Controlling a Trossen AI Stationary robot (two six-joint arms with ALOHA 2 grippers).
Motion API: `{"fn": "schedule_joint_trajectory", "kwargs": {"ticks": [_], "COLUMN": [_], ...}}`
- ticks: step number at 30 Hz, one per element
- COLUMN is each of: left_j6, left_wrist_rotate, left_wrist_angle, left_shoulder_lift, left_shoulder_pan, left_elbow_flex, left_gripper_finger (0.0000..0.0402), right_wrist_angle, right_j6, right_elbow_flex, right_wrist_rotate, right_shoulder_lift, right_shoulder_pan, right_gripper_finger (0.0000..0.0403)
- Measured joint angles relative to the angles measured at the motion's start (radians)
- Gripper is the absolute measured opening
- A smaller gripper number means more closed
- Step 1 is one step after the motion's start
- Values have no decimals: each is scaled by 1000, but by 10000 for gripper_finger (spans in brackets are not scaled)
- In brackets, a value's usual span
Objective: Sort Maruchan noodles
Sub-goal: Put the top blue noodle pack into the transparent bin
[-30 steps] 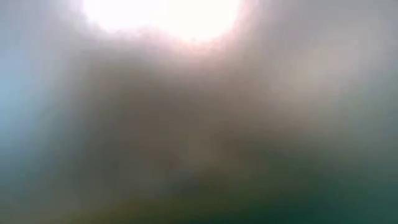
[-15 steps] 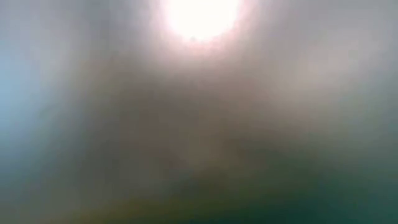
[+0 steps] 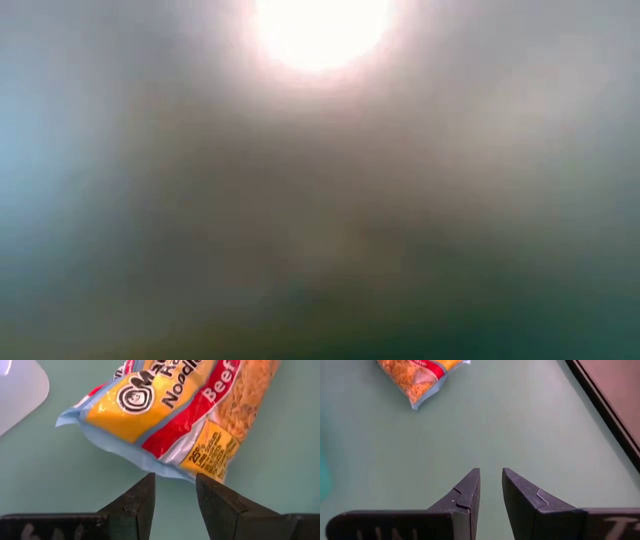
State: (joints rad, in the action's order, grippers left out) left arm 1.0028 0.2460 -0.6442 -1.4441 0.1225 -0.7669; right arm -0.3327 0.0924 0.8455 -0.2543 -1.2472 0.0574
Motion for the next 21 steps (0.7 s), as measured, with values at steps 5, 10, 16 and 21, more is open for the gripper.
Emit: {"fn": "schedule_joint_trajectory", "kwargs": {"ticks": [5,10,16,21], "left_j6": [-24,-55,-76,-23], "left_wrist_rotate": [25,36,51,51], "left_wrist_angle": [72,143,7,-94], "left_shoulder_lift": [0,0,6,0], "left_shoulder_pan": [-2,-6,-3,1], "left_elbow_flex": [13,18,-16,-11], "left_gripper_finger": [125,125,125,125], "right_wrist_angle": [4,10,-5,-7], "right_j6": [39,61,122,123], "right_elbow_flex": [0,0,0,0], "right_wrist_rotate": [0,0,1,1], "right_shoulder_lift": [0,0,0,0], "right_shoulder_pan": [0,0,-1,-1], "right_gripper_finger": [70,70,70,70]}}
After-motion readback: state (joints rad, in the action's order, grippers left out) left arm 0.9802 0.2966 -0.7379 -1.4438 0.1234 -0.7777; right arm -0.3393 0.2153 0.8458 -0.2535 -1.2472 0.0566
